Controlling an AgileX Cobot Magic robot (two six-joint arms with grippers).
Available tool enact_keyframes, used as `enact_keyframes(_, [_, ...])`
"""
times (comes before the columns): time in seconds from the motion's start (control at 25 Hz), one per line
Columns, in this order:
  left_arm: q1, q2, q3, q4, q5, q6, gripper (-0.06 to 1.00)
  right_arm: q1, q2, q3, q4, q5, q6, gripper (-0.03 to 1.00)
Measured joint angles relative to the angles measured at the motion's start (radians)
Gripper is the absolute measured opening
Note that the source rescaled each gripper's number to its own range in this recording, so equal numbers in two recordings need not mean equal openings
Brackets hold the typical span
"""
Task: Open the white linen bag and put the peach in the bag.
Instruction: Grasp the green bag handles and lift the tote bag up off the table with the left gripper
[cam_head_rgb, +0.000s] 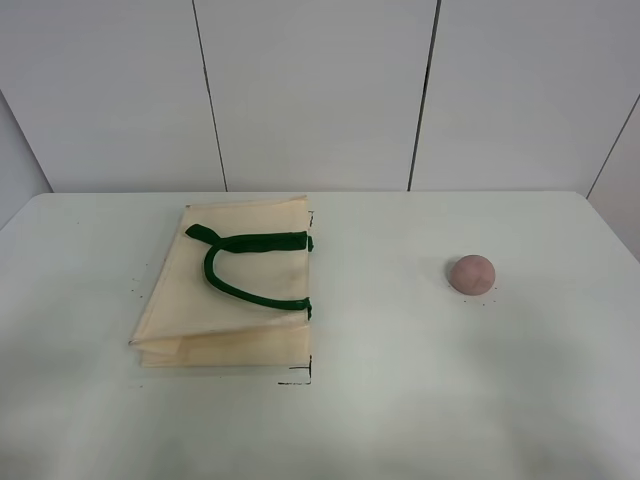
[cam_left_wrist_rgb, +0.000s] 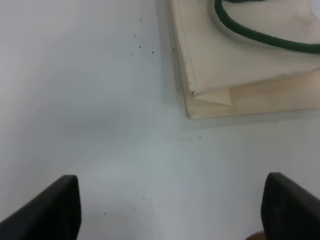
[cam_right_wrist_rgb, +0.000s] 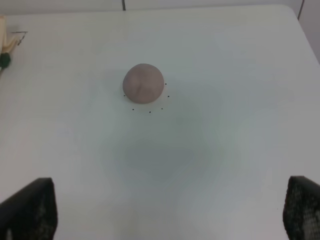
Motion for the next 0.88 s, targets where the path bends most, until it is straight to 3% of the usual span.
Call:
enact_keyframes(0.4, [0.000, 0.053, -0.044, 0.002, 0.000, -0.001, 1.00, 0.000, 0.000, 0.000, 0.000, -0.001, 0.000, 1.00])
enact_keyframes(0.68, [0.000, 0.521, -0.232, 0.004, -0.019, -0.003, 1.00, 0.000, 0.000, 0.000, 0.000, -0.001, 0.000, 1.00])
enact_keyframes(0.88, [0.000, 0.941, -0.398, 0.004, -0.091, -0.004, 1.00, 0.000, 0.000, 0.000, 0.000, -0.001, 0.000, 1.00])
